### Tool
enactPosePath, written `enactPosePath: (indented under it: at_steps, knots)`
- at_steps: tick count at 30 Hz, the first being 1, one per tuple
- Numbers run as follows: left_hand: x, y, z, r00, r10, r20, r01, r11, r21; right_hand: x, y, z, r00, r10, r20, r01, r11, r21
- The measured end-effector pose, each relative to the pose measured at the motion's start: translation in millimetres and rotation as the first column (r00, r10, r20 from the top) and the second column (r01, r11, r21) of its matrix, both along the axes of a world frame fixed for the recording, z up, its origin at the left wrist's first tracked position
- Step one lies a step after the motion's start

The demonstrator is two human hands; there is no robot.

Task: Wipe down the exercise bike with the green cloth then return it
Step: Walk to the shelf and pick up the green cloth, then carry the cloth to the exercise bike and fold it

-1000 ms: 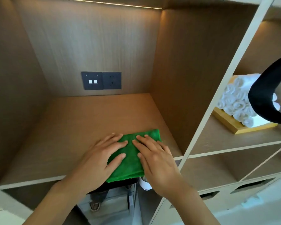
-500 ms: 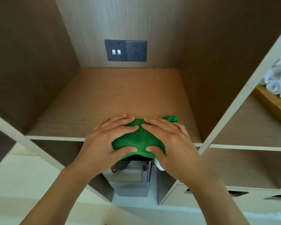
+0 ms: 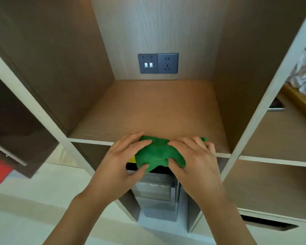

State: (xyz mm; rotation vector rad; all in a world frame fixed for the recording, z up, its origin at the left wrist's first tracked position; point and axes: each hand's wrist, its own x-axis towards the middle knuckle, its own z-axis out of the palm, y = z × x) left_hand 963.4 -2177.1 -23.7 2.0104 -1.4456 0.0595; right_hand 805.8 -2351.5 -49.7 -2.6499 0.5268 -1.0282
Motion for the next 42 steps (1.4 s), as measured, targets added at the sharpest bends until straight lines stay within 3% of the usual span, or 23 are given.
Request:
enactPosePath:
  at_steps: [8,14,19,28,36,42]
  knots:
    - [6,159,1,0.940,0.342,-0.005,-0.340,0.935,0.099,31,81,-5,0.995,0.091,-0.028,-0.088,0.991,0.105]
    - [-14,323,1,0.809,0.581,-0.089,-0.577,0.814,0.075,67,201,-1,0.949,0.302,-0.091,-0.290,0.949,0.125]
    - [-37,458,1,0.677,0.734,-0.059,-0.731,0.679,0.064,86,313,-3,0.905,0.417,-0.085,-0.406,0.905,0.126]
    - [-105,673,-7,0.391,0.919,-0.045,-0.920,0.391,0.001,102,525,5,0.764,0.642,-0.069,-0.632,0.765,0.122]
    - [-212,824,-11,0.052,0.996,-0.075,-0.998,0.049,-0.041,95,703,24,0.550,0.829,-0.097,-0.817,0.559,0.141]
    - [-297,887,-18,-0.210,0.972,-0.103,-0.976,-0.215,-0.040,76,818,34,0.326,0.935,-0.138,-0.935,0.341,0.097]
